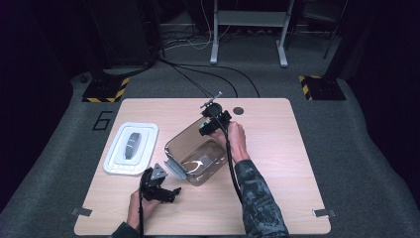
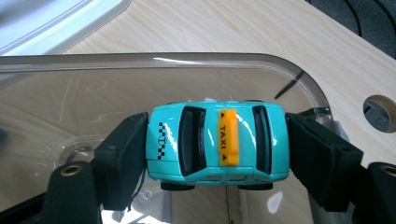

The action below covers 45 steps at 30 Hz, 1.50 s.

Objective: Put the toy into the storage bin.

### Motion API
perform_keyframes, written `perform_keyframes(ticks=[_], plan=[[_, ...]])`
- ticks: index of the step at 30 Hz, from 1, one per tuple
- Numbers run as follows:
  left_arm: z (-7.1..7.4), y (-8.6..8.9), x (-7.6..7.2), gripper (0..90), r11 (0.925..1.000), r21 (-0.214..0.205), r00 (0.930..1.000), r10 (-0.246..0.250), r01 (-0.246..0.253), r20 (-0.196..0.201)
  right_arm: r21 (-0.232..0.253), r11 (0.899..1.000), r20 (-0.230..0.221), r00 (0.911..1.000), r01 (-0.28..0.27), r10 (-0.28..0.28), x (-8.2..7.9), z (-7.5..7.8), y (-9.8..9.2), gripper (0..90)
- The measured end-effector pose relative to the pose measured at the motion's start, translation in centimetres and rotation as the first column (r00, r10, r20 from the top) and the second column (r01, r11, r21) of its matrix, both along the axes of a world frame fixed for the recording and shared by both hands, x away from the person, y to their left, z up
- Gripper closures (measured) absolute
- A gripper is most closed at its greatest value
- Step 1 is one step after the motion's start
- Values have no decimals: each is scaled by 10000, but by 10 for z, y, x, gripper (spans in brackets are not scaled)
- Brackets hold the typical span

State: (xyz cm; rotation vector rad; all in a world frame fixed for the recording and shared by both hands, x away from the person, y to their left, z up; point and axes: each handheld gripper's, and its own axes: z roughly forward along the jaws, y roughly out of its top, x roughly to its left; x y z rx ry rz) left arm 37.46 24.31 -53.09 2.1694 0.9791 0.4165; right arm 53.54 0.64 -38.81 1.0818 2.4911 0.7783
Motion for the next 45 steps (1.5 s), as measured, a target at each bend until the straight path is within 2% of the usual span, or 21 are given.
perform_keyframes(ticks=[1,2,8,18,24,27,41,44,45], plan=[[0,0,0,17,10000,2,10000,2,-2,-2,84,9999,-81,9999,145,-144,0,-1,2,243],[0,0,0,17,10000,0,10000,1,-1,0,25,10000,-35,10000,26,-26,1,-2,1,243],[0,0,0,18,10000,-2,10000,-1,1,1,117,9998,-291,9994,172,-169,5,-7,5,243],[0,0,0,20,10000,27,10000,-8,8,-15,-90,9999,-477,9988,85,-89,10,-13,13,242],[1,0,0,21,10000,57,10000,-12,12,-27,-264,9994,-708,9972,209,-227,12,-16,15,243],[1,0,0,21,9999,96,10000,-46,46,-8,-411,9991,-662,9977,96,-124,13,-16,16,242],[1,0,0,21,10000,55,10000,-9,9,-28,-513,9987,-708,9974,80,-116,14,-18,19,239],[1,0,0,21,9999,120,10000,-66,66,4,-558,9984,-780,9970,-55,12,14,-18,20,221],[1,1,0,21,9999,130,10000,-65,65,14,-524,9986,-787,9968,70,-111,13,-17,20,200]])
